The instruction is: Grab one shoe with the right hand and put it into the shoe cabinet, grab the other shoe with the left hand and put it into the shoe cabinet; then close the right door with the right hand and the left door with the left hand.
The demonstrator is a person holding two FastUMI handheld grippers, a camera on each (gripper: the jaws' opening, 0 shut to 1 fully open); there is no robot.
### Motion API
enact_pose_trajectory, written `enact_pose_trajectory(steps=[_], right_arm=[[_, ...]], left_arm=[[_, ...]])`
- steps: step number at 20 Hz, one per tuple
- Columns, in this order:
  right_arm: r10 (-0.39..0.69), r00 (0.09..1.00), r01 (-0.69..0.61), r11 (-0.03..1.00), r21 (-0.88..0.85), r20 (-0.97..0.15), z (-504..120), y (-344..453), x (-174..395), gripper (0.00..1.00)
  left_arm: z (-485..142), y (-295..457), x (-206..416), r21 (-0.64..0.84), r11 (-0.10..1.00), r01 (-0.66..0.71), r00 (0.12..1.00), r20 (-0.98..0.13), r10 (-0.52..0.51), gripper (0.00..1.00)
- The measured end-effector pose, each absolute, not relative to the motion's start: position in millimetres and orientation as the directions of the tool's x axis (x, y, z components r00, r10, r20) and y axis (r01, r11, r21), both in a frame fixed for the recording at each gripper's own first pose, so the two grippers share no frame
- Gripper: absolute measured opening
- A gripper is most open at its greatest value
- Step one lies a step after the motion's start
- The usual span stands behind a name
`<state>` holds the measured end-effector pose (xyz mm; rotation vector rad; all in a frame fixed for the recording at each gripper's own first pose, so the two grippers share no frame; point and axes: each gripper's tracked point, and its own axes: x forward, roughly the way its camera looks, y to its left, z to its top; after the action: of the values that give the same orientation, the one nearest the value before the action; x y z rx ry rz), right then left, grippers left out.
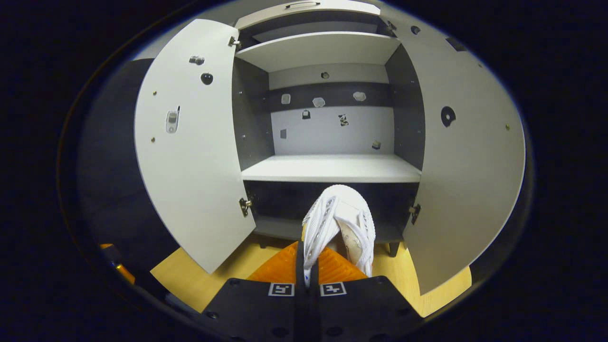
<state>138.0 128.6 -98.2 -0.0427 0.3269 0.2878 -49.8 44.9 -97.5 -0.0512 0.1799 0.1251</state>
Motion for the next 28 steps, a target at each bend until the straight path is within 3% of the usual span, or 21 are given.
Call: enact_pose_trajectory(steps=[6,13,18,22,28], right_arm=[[0.275,0.942,-0.302,0.944,-0.13,-0.191,-19,133,225,0.05],[0.293,0.945,-0.323,0.903,-0.284,-0.144,19,151,342,0.05],[0.275,0.922,-0.337,0.918,-0.211,-0.274,-16,153,420,0.05],[0.201,0.902,-0.319,0.907,-0.276,-0.383,-61,147,470,0.05],[0.17,0.858,-0.339,0.896,-0.286,-0.485,-103,166,499,0.05]], left_arm=[[-82,45,-43,-0.045,0.984,-0.173,0.974,-0.159,0.164,0.95],[-73,53,-32,-0.037,0.96,-0.277,0.953,-0.141,0.27,0.95],[-66,70,-33,-0.035,0.913,-0.407,0.907,-0.138,0.399,0.95],[-53,87,-43,-0.05,0.858,-0.511,0.857,-0.11,0.504,0.95],[-53,103,-74,-0.048,0.777,-0.628,0.777,-0.11,0.62,0.95]])
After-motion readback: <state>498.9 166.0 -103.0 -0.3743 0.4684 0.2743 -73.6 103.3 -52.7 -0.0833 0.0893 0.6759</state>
